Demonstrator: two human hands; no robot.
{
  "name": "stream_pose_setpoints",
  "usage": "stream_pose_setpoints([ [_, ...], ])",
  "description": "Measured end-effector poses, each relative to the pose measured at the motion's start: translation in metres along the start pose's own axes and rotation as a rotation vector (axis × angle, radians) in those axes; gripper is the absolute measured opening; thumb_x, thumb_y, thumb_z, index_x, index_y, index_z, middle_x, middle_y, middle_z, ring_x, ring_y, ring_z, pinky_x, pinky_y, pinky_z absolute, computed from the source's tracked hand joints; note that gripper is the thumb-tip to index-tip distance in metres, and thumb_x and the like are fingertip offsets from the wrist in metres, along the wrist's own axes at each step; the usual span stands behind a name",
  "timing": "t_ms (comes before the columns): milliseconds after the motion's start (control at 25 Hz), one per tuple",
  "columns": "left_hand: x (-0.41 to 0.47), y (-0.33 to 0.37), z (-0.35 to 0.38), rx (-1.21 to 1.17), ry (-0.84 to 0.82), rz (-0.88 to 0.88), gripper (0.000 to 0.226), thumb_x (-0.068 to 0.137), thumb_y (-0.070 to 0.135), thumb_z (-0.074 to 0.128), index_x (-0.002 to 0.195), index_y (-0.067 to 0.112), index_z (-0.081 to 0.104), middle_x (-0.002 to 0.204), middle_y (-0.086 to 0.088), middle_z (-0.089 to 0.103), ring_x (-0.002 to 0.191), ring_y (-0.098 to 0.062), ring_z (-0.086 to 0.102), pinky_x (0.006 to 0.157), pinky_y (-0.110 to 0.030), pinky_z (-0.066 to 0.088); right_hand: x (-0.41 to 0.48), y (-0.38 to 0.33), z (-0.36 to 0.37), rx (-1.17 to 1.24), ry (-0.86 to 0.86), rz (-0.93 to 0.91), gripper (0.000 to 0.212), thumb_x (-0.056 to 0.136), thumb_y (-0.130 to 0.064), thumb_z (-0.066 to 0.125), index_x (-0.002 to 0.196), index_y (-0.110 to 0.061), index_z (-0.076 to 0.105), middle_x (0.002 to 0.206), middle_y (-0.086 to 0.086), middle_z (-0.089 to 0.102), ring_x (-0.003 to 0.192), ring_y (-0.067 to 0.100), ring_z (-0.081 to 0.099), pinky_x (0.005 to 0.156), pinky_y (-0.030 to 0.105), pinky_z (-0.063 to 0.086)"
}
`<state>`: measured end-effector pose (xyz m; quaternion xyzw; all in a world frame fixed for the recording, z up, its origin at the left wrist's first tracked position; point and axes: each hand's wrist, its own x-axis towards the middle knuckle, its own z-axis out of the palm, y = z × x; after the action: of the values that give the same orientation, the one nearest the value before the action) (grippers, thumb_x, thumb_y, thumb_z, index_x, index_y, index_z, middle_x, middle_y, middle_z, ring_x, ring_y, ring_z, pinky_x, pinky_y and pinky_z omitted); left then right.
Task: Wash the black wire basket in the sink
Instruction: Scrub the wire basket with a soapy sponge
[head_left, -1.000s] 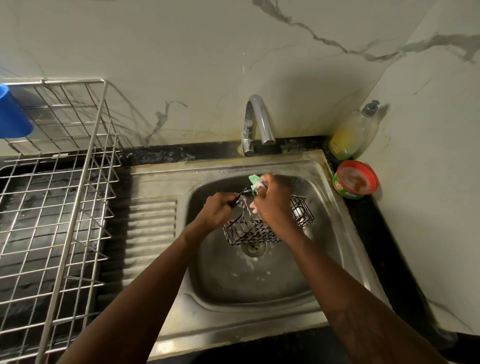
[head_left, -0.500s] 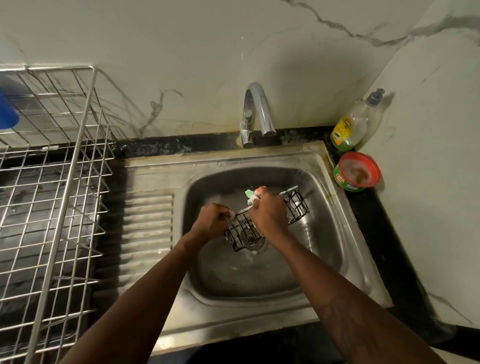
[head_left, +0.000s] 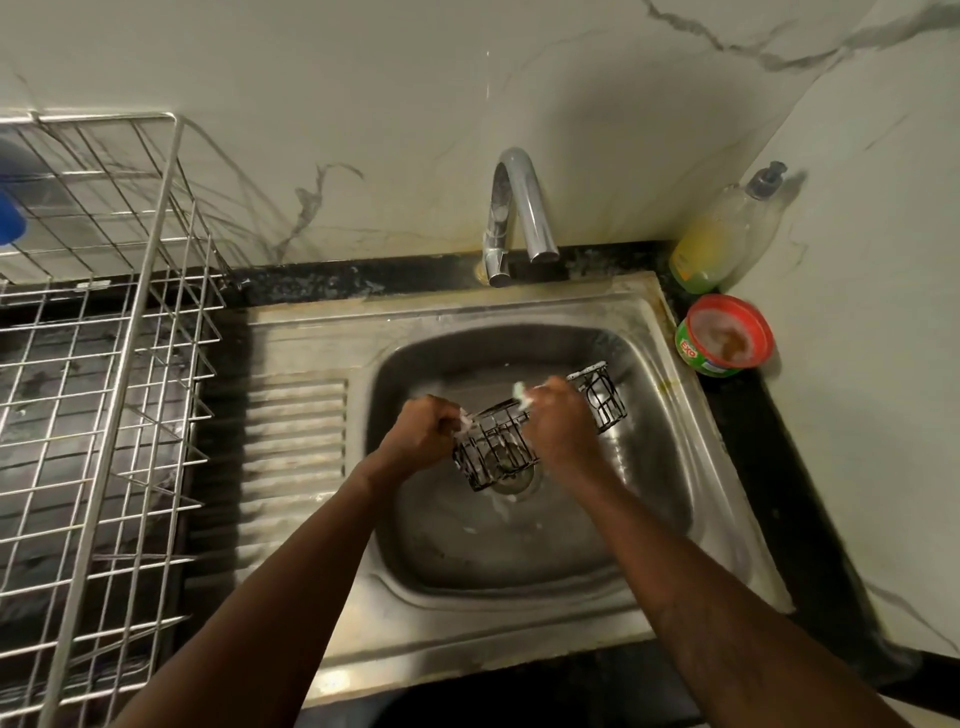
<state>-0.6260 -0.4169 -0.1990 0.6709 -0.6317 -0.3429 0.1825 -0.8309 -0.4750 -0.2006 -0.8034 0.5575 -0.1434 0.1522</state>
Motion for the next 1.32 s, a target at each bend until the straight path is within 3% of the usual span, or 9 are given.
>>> stream_pose_setpoints([
  [80, 0.002, 0.005, 0.0, -0.024, 0.021, -0.007, 0.035, 0.07, 0.019, 0.045, 0.076, 0.0, 0.075, 0.081, -0.013, 0.075, 0.075, -0.021, 0.065, 0.07, -0.027, 0.048, 0.014, 0.033, -0.017, -0.026, 0.046, 0.206, 0.033, 0.076, 0.005, 0.069, 0.107, -0.002, 0.076, 0.1, 0.018, 0.069, 0.085, 0.03, 0.065, 0.073, 0.028, 0.049],
  [160, 0.005, 0.007, 0.0, -0.027, 0.017, -0.026, 0.036, 0.072, 0.021, 0.046, 0.077, 0.0, 0.075, 0.082, -0.013, 0.075, 0.077, -0.024, 0.068, 0.073, -0.029, 0.051, 0.016, 0.04, -0.022, -0.044, 0.055, 0.284, 0.035, 0.074, 0.003, 0.068, 0.108, -0.003, 0.076, 0.101, 0.019, 0.07, 0.091, 0.036, 0.067, 0.078, 0.034, 0.052],
  [360, 0.009, 0.007, -0.002, 0.056, -0.003, -0.062, 0.014, 0.083, 0.001, 0.063, 0.082, 0.003, 0.077, 0.088, -0.012, 0.076, 0.087, -0.026, 0.07, 0.081, -0.034, 0.054, -0.028, -0.025, 0.014, 0.031, -0.08, -0.036, 0.033, 0.065, 0.007, 0.068, 0.097, -0.002, 0.075, 0.089, 0.013, 0.066, 0.074, 0.029, 0.065, 0.067, 0.035, 0.058],
  [480, 0.008, 0.009, -0.002, 0.066, -0.022, -0.074, 0.017, 0.08, 0.005, 0.061, 0.083, 0.006, 0.078, 0.087, -0.009, 0.076, 0.085, -0.026, 0.07, 0.08, -0.035, 0.055, -0.037, -0.038, 0.024, 0.051, -0.116, -0.106, 0.032, 0.072, 0.008, 0.065, 0.101, -0.004, 0.074, 0.091, 0.011, 0.067, 0.079, 0.029, 0.066, 0.068, 0.037, 0.057],
  [640, 0.006, 0.008, -0.003, 0.043, -0.017, -0.066, 0.02, 0.079, 0.012, 0.058, 0.082, 0.007, 0.077, 0.086, -0.008, 0.076, 0.085, -0.024, 0.07, 0.082, -0.037, 0.056, -0.035, -0.023, 0.024, 0.062, -0.127, -0.124, 0.058, 0.078, 0.01, 0.062, 0.134, -0.006, 0.062, 0.109, 0.011, 0.063, 0.095, 0.027, 0.062, 0.083, 0.038, 0.056],
  [760, 0.008, 0.007, -0.001, 0.033, 0.003, -0.084, 0.016, 0.086, 0.004, 0.065, 0.09, 0.007, 0.08, 0.095, -0.005, 0.077, 0.091, -0.016, 0.069, 0.085, -0.026, 0.052, -0.033, -0.009, 0.013, 0.029, -0.139, -0.09, 0.069, 0.082, 0.008, 0.061, 0.148, -0.01, 0.05, 0.109, 0.009, 0.056, 0.089, 0.021, 0.055, 0.075, 0.028, 0.047],
  [1000, 0.008, 0.006, 0.0, 0.038, 0.015, -0.077, 0.016, 0.088, 0.004, 0.064, 0.091, 0.005, 0.08, 0.1, -0.006, 0.077, 0.096, -0.018, 0.07, 0.081, -0.021, 0.047, -0.031, -0.003, 0.004, 0.067, -0.122, -0.087, 0.047, 0.082, 0.009, 0.062, 0.126, -0.004, 0.069, 0.104, 0.01, 0.063, 0.075, 0.012, 0.051, 0.065, 0.018, 0.043],
  [1120, 0.007, 0.008, 0.0, 0.041, 0.016, -0.07, 0.016, 0.088, 0.002, 0.063, 0.089, 0.004, 0.079, 0.1, -0.007, 0.077, 0.096, -0.017, 0.07, 0.081, -0.023, 0.048, -0.033, -0.008, 0.007, 0.109, -0.106, -0.119, 0.038, 0.081, 0.009, 0.064, 0.115, -0.002, 0.074, 0.108, 0.011, 0.067, 0.086, 0.02, 0.065, 0.078, 0.025, 0.056],
  [1320, 0.006, 0.01, 0.0, 0.039, 0.017, -0.099, 0.016, 0.088, 0.002, 0.063, 0.089, 0.006, 0.079, 0.099, -0.007, 0.077, 0.094, -0.019, 0.069, 0.08, -0.021, 0.047, -0.037, -0.013, 0.008, 0.098, -0.06, -0.137, 0.021, 0.083, -0.009, 0.066, 0.099, 0.001, 0.077, 0.102, 0.014, 0.07, 0.094, 0.024, 0.067, 0.089, 0.032, 0.057],
])
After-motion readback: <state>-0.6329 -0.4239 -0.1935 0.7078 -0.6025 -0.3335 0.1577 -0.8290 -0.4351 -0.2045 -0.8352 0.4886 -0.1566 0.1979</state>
